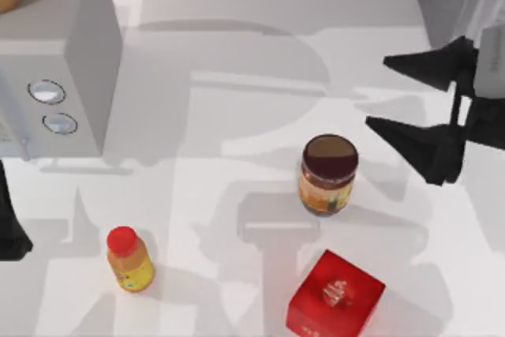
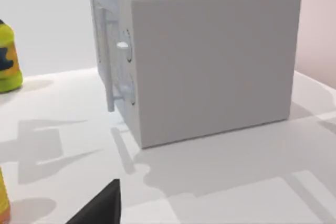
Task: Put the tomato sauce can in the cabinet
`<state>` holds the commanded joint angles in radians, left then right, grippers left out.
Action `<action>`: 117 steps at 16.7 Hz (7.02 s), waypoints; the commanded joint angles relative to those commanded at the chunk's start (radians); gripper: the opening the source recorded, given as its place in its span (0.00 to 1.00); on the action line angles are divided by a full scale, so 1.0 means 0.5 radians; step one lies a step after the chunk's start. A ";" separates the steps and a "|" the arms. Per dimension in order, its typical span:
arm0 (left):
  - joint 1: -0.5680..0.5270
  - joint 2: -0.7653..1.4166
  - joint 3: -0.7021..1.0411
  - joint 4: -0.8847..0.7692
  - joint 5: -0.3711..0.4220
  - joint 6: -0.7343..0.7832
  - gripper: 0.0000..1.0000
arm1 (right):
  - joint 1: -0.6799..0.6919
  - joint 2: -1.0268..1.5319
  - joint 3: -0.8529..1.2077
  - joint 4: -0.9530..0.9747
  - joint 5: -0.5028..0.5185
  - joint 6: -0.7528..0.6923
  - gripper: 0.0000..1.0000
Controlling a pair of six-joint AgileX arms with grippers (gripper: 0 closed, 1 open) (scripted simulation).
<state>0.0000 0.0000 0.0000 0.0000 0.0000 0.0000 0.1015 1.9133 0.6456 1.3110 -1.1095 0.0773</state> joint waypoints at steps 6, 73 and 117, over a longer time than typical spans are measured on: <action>0.000 0.000 0.000 0.000 0.000 0.000 1.00 | -0.006 0.954 0.337 0.652 -0.507 0.016 1.00; 0.000 0.000 0.000 0.000 0.000 0.000 1.00 | 0.316 0.093 0.440 -0.323 -0.335 -0.041 0.00; 0.000 0.000 0.000 0.000 0.000 0.000 1.00 | -0.148 -3.466 -0.744 -2.730 2.279 -0.169 0.00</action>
<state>0.0000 0.0000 0.0000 0.0000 0.0000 0.0000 0.0277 0.1802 0.2737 -0.0540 0.0298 -0.0070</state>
